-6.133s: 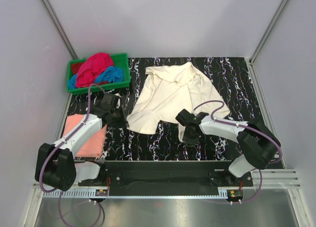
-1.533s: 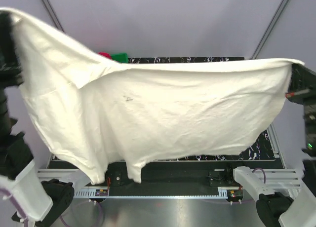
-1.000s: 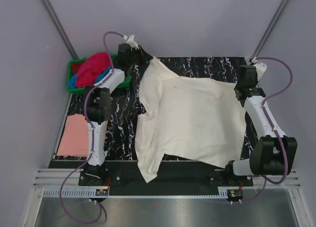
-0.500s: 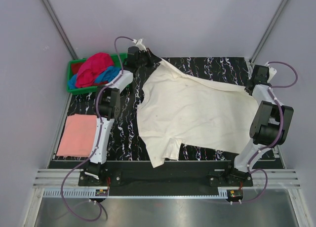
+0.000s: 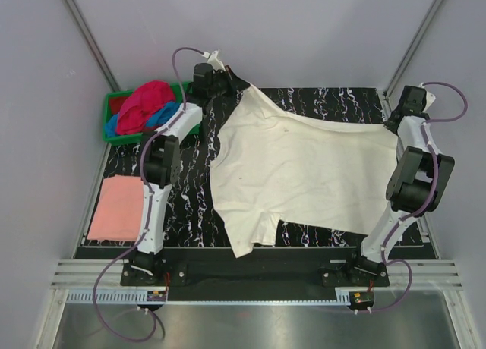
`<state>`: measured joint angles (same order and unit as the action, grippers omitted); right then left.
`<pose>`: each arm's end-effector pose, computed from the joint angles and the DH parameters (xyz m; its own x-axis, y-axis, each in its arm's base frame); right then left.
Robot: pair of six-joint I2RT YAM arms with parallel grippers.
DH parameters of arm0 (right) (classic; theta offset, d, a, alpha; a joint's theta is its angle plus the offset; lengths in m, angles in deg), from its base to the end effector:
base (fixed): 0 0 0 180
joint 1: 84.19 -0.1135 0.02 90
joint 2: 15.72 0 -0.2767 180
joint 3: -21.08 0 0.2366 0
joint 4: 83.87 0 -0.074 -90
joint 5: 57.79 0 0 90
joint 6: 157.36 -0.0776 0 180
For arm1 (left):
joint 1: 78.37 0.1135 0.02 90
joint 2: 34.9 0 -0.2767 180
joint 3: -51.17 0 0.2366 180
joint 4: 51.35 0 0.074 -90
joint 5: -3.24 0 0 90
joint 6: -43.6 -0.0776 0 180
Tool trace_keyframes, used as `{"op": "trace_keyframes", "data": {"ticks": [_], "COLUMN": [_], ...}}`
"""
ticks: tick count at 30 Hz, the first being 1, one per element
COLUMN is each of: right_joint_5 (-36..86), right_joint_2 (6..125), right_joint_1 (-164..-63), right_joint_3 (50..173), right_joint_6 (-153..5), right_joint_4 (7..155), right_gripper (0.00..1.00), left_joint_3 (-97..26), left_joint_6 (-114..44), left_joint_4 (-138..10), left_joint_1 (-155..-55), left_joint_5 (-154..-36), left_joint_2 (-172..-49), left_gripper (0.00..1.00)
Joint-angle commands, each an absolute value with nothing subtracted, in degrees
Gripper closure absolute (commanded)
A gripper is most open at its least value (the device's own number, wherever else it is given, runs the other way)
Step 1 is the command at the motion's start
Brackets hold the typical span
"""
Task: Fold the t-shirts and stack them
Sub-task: Fold the tshirt
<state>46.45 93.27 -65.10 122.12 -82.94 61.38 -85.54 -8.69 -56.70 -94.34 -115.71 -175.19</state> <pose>0.4228 -0.1665 0.2412 -0.4863 0.4438 -0.7527 0.6420 0.7658 0.0367 0.5753 -0.2037 0.2535 -0.5465 -0.4003 -0.7356 0.4629 0.5876 -0.6637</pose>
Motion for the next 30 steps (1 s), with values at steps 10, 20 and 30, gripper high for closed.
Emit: {"op": "trace_keyframes", "data": {"ticks": [10, 20, 30], "right_joint_5": [40.6, 39.8, 39.9], "right_joint_2": [98.0, 98.4, 99.0], "right_joint_1": [-64.1, -63.9, -63.6], "right_joint_3": [134.4, 136.8, 137.5], "right_joint_6": [-80.0, -79.8, -80.2], "right_joint_4": [44.4, 38.3, 35.0], "right_gripper": [1.0, 1.0, 1.0], "left_joint_3": [-70.0, -54.9, -43.4], "left_joint_6": [-5.8, -2.6, 0.9], "left_joint_4": [-68.4, -80.7, -84.9], "left_joint_1": [-96.2, -97.2, -101.1], "left_joint_5": [-110.4, -110.2, -106.5], "left_joint_2": [-153.3, -140.6, -130.0], "left_gripper": [1.0, 1.0, 1.0]}}
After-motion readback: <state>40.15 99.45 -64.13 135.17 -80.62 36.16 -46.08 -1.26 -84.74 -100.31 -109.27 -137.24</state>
